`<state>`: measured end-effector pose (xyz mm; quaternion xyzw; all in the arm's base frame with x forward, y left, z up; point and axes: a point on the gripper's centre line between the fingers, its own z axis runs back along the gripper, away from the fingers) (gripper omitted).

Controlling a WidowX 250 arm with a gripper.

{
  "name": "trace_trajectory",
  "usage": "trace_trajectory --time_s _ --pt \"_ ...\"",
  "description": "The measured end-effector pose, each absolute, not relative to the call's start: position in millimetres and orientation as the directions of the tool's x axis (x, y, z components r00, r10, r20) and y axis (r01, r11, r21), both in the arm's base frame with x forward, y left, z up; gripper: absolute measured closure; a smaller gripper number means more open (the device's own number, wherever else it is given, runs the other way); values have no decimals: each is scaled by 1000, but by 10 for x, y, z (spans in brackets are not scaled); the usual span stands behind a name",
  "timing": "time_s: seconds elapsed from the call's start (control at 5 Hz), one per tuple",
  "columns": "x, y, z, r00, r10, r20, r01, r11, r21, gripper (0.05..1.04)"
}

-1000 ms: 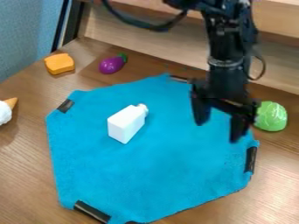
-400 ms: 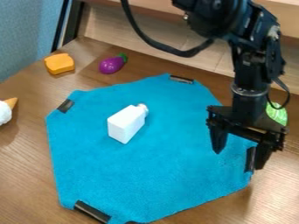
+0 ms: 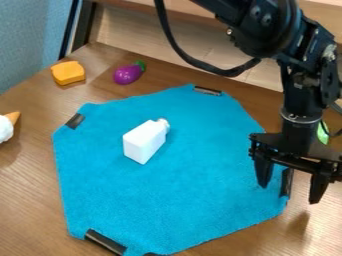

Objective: Folded cloth from bottom right to top left to cover white figure

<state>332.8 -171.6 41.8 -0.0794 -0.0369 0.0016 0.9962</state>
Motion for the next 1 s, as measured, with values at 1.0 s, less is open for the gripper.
trace_trajectory --time_s 1.0 --pt "3392 -1794 276 991 76 108 -58 986 -157 83"
